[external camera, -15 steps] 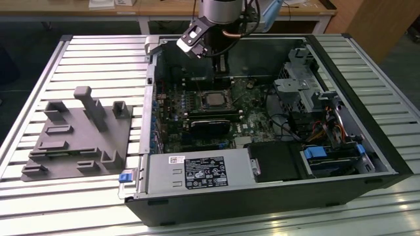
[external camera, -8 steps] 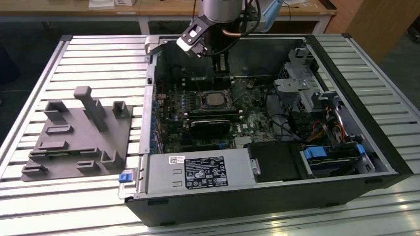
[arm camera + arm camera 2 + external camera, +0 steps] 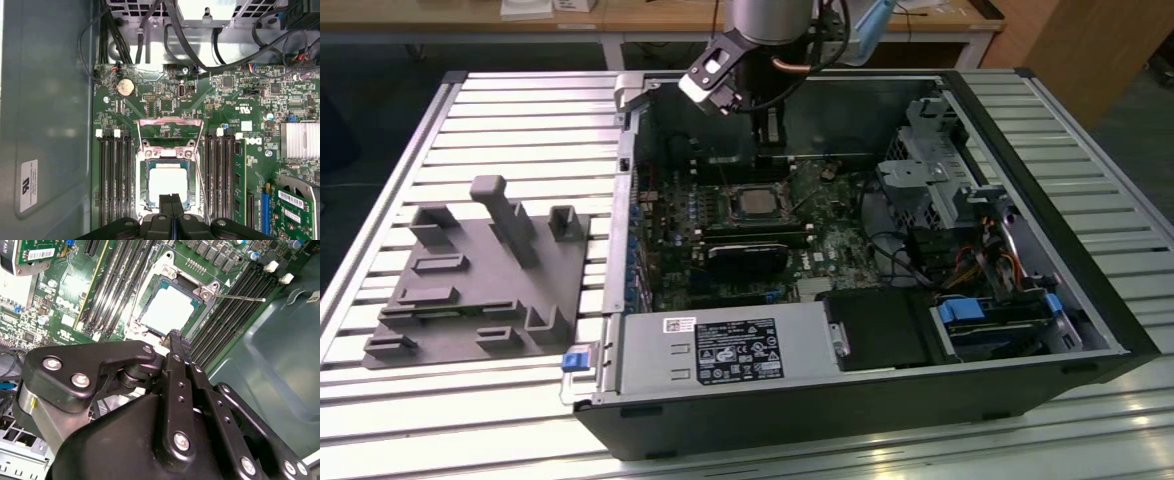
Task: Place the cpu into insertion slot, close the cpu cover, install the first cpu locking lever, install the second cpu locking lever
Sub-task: 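Close the cpu cover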
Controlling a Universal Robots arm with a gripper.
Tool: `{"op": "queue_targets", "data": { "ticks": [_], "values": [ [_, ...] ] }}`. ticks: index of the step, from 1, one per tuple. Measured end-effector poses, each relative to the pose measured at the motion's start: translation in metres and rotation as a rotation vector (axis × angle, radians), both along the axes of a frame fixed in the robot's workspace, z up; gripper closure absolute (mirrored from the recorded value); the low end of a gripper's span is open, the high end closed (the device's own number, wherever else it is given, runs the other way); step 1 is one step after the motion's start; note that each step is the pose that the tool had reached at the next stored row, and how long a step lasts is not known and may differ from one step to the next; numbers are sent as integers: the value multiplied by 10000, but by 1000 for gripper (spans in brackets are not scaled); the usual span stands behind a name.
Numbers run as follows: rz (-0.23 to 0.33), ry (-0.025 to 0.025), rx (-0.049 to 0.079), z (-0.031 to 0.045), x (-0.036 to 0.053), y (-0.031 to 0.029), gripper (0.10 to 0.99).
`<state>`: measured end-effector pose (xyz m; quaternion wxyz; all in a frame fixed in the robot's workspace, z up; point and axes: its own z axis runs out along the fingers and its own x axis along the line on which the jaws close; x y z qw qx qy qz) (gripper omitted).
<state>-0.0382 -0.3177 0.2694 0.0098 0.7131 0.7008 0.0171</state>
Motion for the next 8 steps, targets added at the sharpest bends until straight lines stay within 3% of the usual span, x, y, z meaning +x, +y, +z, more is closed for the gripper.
{"op": "queue_targets", "data": {
  "ticks": [8],
  "values": [
    [0, -4, 7, 58, 0, 0, 980]
  ]
}}
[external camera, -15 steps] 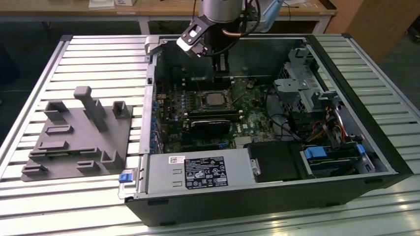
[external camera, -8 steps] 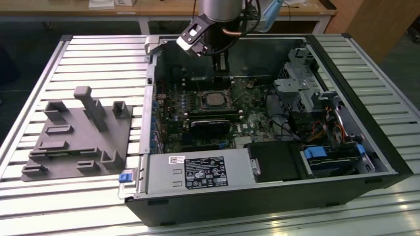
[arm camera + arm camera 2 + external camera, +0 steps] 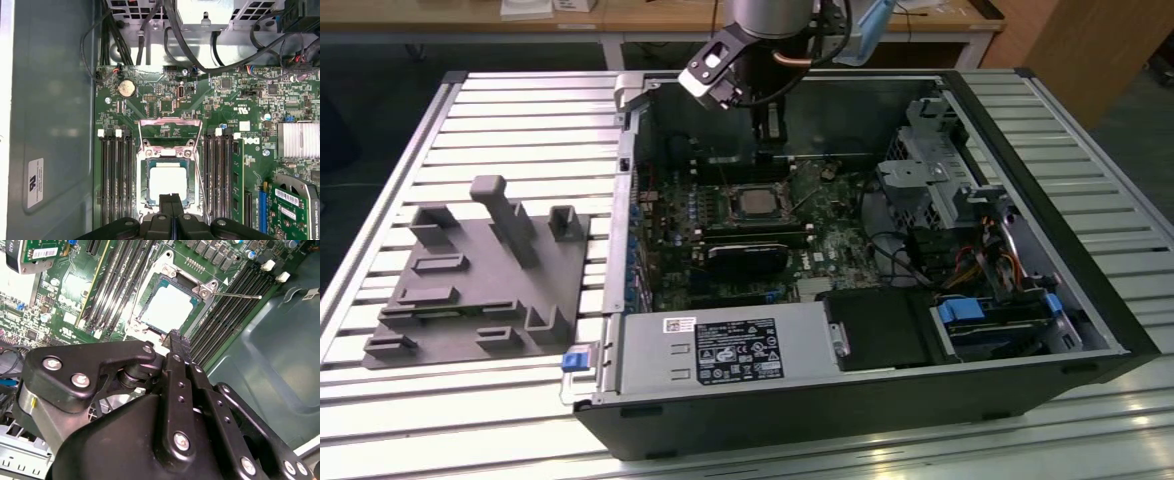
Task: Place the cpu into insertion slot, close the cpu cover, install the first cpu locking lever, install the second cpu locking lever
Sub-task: 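Close the cpu cover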
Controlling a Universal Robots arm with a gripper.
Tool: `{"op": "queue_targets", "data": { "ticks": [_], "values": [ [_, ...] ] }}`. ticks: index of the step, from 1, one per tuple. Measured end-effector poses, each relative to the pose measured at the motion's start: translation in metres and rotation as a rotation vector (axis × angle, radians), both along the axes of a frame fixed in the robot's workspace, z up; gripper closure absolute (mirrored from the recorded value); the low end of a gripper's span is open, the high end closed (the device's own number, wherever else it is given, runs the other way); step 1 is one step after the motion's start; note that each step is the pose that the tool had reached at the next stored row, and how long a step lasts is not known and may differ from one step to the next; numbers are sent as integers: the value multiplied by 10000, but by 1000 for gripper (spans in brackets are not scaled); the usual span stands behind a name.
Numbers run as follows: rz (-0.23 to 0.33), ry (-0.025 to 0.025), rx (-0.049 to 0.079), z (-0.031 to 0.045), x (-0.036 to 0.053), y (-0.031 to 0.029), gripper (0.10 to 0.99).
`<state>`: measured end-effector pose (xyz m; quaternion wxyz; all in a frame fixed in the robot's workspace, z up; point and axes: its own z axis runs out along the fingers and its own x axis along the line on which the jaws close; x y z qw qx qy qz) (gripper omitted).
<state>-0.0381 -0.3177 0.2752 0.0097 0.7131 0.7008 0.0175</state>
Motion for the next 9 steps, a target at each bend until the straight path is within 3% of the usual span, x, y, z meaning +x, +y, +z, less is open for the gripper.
{"op": "queue_targets", "data": {
  "ticks": [9],
  "values": [
    [0, 2, -4, 2, 60, 0, 980]
  ]
}}
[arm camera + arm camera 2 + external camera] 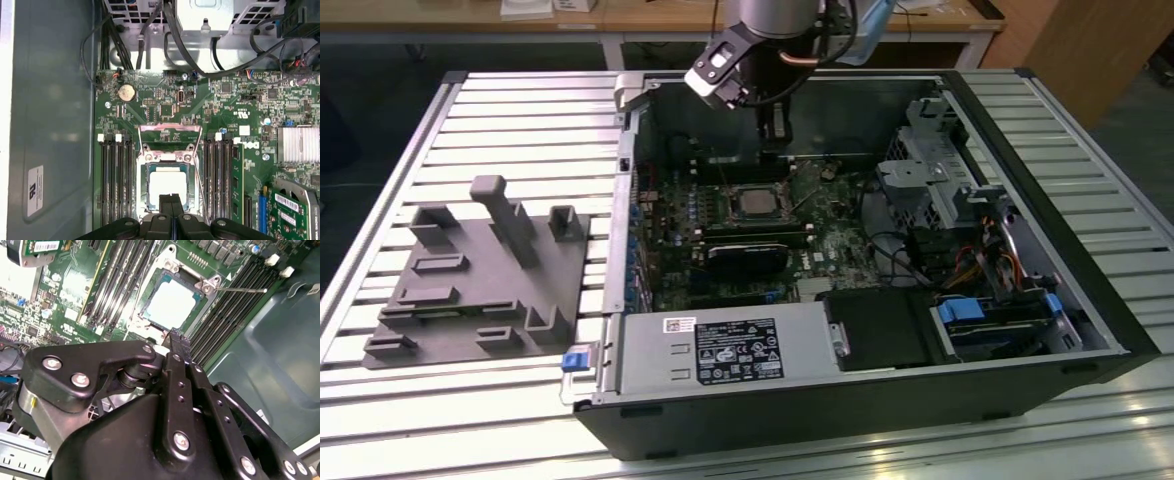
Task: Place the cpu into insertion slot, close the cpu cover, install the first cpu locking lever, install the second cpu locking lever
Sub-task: 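Close the cpu cover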
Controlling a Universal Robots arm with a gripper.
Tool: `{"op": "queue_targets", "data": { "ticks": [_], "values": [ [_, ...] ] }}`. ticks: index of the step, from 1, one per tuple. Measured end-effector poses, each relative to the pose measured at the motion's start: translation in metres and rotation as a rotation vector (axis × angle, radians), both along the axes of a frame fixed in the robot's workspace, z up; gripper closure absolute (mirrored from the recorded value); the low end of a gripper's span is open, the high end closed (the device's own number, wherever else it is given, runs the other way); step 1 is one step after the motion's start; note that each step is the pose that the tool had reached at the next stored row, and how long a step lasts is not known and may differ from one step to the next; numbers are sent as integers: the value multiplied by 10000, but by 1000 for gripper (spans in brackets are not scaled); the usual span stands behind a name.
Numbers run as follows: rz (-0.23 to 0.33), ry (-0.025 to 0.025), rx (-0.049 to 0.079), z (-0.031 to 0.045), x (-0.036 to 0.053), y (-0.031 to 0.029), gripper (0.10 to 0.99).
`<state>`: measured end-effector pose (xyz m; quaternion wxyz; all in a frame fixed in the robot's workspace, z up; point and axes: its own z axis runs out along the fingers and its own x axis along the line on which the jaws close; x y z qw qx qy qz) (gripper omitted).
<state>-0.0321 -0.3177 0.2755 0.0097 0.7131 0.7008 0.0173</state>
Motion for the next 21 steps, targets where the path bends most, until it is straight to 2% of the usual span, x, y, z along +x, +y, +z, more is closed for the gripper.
{"op": "queue_targets", "data": {
  "ticks": [13, 21],
  "values": [
    [1, -1, 1, 0, 178, 0, 980],
    [0, 0, 0, 0, 317, 0, 980]
  ]
}}
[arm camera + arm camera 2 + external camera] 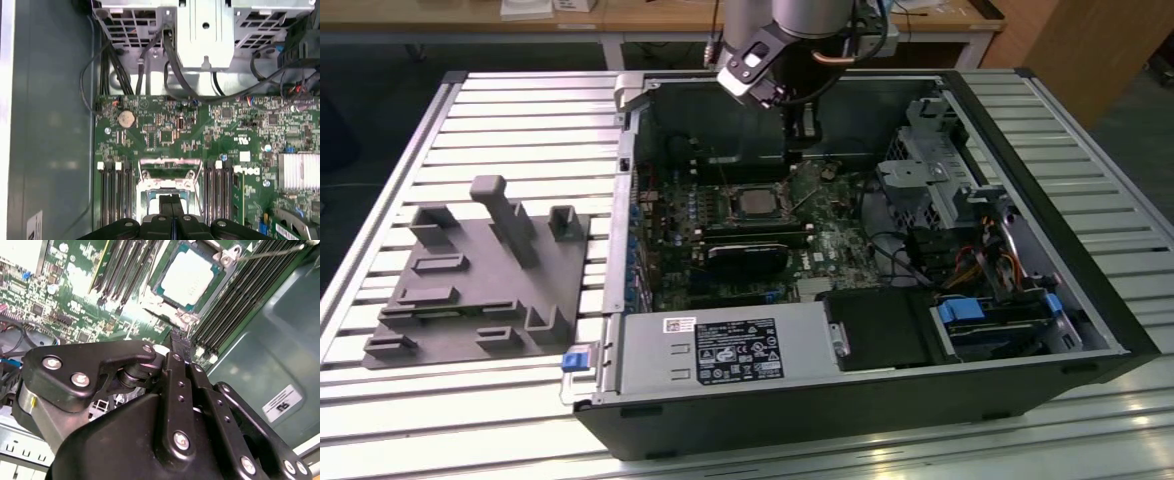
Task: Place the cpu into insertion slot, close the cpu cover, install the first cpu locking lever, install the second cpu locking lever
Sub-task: 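Close the cpu cover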
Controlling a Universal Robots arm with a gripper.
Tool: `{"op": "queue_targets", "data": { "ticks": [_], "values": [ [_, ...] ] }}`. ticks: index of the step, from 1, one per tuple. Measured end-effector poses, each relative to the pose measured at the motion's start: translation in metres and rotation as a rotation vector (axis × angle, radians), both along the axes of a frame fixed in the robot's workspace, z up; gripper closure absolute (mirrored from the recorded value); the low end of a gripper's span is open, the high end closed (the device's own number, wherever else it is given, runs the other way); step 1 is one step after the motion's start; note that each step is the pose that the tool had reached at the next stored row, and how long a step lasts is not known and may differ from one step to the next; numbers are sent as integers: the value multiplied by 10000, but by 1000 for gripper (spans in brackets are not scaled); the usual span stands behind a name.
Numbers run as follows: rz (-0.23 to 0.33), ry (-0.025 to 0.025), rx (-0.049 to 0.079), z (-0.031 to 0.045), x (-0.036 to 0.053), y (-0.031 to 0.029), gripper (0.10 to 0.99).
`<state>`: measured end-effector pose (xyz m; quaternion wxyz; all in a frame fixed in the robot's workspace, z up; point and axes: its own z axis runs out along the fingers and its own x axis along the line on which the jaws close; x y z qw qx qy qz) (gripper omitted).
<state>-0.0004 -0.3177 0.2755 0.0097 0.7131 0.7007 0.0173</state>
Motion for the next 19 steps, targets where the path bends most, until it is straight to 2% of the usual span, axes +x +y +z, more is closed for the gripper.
{"op": "queue_targets", "data": {
  "ticks": [10, 19],
  "values": [
    [1, 0, 1, 0, 218, 0, 980],
    [1, 0, 0, 0, 335, 0, 980]
  ]
}}
